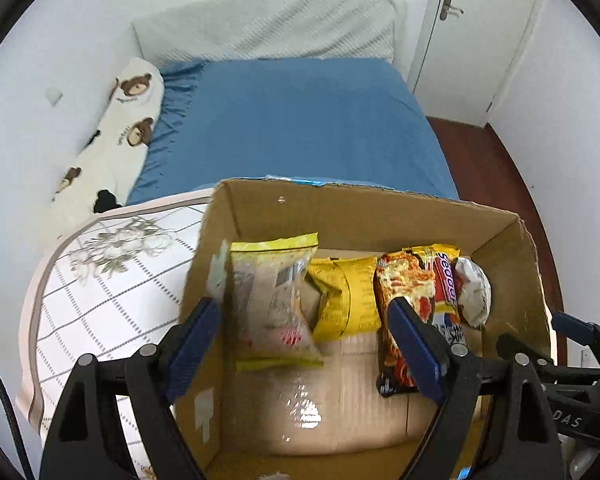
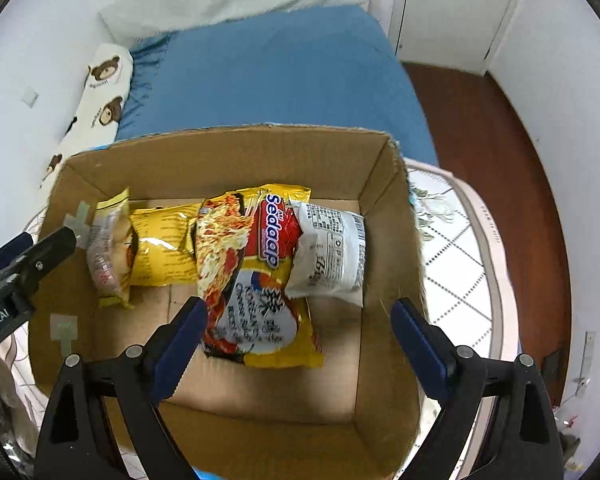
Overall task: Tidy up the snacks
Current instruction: 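Return both tools to the pile and grasp the orange packet with the left tool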
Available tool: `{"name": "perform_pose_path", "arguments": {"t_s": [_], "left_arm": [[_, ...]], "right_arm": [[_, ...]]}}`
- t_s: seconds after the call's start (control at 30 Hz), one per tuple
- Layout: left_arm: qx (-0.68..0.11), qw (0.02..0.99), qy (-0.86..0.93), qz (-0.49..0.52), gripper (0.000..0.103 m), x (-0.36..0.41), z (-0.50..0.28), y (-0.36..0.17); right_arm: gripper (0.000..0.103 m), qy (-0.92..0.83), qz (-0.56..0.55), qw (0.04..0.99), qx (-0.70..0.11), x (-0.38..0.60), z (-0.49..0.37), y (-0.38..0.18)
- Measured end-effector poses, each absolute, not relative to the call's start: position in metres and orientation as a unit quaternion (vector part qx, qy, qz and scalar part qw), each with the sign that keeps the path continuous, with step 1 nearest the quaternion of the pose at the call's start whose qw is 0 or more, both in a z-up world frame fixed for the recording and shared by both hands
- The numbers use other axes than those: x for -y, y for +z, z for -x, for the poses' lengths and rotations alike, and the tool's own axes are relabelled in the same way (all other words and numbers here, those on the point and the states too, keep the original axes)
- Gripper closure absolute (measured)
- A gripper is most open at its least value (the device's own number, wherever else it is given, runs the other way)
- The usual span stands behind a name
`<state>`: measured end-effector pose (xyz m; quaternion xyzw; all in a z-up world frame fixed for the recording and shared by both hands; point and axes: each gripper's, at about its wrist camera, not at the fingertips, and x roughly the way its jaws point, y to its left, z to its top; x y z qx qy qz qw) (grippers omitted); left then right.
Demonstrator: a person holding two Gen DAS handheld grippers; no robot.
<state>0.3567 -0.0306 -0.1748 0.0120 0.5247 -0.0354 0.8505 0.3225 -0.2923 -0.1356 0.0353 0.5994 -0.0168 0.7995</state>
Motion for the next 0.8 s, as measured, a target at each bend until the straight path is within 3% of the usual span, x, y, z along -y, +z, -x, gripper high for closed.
{"name": "perform_pose_path", "arguments": {"t_s": [0.5,0.67,0.8], "left_arm": [[-0.470,0.881,-0.055,-0.022,0.017,0.029,-0.229,-0.125],[-0.504,0.857,-0.087,-0.066,0.017,0.028,-0.175,-0.152],[-0.551,0.808,-0.129,-0.163,0.017,0.030,-0.115,-0.205]], "right_arm": [[0.008,0.002,-0.080,0.839,-0.538,0.285,-0.206,-0.065],[0.008,0.014,-0.099,0.812,-0.575,0.287,-0.153,-0.090],[0.008,0.003,-0.118,0.772,-0.624,0.298,-0.104,-0.136]]}}
